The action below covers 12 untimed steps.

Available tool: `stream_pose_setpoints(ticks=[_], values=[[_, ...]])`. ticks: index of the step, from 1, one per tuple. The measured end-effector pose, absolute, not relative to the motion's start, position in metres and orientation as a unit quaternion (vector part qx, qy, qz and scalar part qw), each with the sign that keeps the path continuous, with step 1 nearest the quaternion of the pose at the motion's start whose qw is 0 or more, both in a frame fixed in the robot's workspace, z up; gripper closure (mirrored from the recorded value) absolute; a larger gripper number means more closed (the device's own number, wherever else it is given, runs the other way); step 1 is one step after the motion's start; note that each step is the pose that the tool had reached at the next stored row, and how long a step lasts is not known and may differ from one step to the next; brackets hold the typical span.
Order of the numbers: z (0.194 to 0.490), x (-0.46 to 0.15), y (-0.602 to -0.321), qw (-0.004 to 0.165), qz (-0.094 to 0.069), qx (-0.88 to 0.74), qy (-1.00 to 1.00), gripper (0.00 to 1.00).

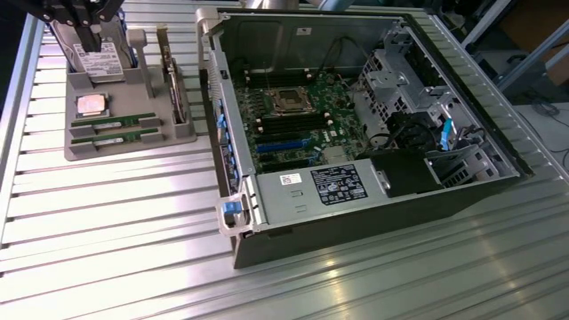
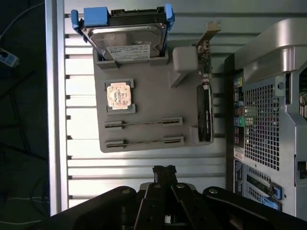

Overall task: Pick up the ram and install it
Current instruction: 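Pick up the ram and move it above insertion slot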

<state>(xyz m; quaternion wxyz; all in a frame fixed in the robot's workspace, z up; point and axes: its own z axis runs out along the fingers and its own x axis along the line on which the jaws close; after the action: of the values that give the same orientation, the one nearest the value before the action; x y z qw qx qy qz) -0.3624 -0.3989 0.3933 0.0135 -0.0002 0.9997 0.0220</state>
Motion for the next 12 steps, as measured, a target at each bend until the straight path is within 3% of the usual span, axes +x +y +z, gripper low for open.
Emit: stream_pose_setpoints(ticks=[12], values=[[0.3933, -0.3623, -0.3989, 0.010, 0.024, -0.146, 0.989, 0.89]])
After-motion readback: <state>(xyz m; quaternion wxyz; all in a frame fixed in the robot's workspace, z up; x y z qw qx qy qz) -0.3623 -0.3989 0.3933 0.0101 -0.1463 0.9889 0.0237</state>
